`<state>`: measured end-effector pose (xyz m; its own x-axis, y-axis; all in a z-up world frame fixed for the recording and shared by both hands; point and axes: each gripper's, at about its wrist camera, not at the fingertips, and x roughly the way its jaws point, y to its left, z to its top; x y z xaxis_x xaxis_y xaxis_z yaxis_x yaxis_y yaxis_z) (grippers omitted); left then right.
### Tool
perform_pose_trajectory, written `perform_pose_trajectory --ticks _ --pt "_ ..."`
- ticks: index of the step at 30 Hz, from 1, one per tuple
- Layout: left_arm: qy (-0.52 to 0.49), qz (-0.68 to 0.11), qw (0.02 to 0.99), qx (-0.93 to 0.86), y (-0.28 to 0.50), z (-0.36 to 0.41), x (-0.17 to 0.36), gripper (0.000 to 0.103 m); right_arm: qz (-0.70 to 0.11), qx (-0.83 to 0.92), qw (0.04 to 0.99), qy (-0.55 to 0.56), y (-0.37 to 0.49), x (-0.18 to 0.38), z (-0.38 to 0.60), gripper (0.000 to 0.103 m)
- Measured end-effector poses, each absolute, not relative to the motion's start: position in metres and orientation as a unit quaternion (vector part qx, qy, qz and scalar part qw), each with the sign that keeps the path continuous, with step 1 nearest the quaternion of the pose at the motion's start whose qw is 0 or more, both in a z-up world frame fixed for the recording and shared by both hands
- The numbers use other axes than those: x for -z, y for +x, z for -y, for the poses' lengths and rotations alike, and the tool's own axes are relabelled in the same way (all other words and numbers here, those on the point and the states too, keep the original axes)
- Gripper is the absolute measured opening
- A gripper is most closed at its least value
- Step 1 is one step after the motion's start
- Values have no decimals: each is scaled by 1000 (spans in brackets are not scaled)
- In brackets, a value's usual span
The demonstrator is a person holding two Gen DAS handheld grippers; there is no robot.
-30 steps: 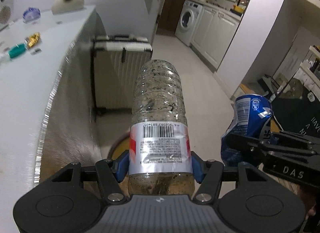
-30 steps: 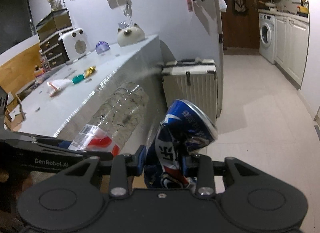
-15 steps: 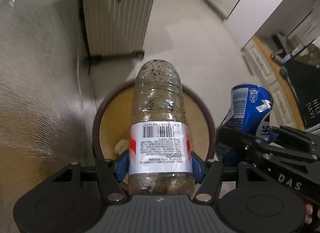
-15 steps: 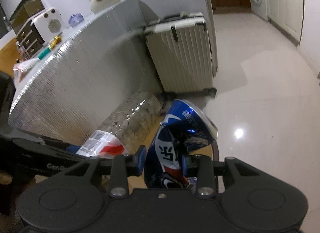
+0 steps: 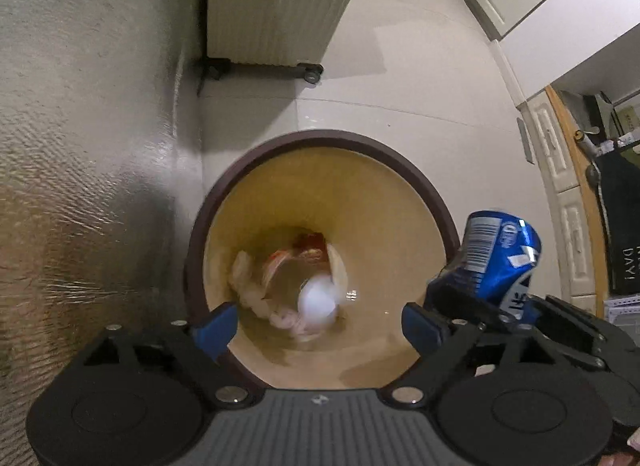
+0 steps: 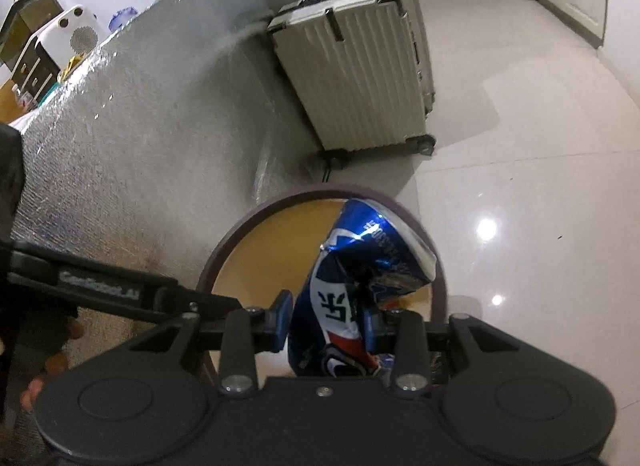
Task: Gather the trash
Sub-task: 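Open the left tool to drop the bottle while the right tool drops the can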
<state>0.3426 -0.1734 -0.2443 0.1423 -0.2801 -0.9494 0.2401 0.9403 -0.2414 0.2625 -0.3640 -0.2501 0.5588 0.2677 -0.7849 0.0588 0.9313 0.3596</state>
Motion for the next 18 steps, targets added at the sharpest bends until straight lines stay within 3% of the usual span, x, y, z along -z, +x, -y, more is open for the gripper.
perform_pose_trajectory --ticks 8,9,11,18 --pt "28 -622 770 142 331 167 245 103 -507 -72 838 189 279 276 354 37" --pt "31 -621 771 138 331 169 245 103 -512 -68 834 193 280 280 354 39" --pt "32 -622 771 131 330 167 245 103 -522 -61 827 197 279 285 354 61" --pt "32 -623 772 122 325 161 248 103 -529 -60 830 168 271 276 352 67"
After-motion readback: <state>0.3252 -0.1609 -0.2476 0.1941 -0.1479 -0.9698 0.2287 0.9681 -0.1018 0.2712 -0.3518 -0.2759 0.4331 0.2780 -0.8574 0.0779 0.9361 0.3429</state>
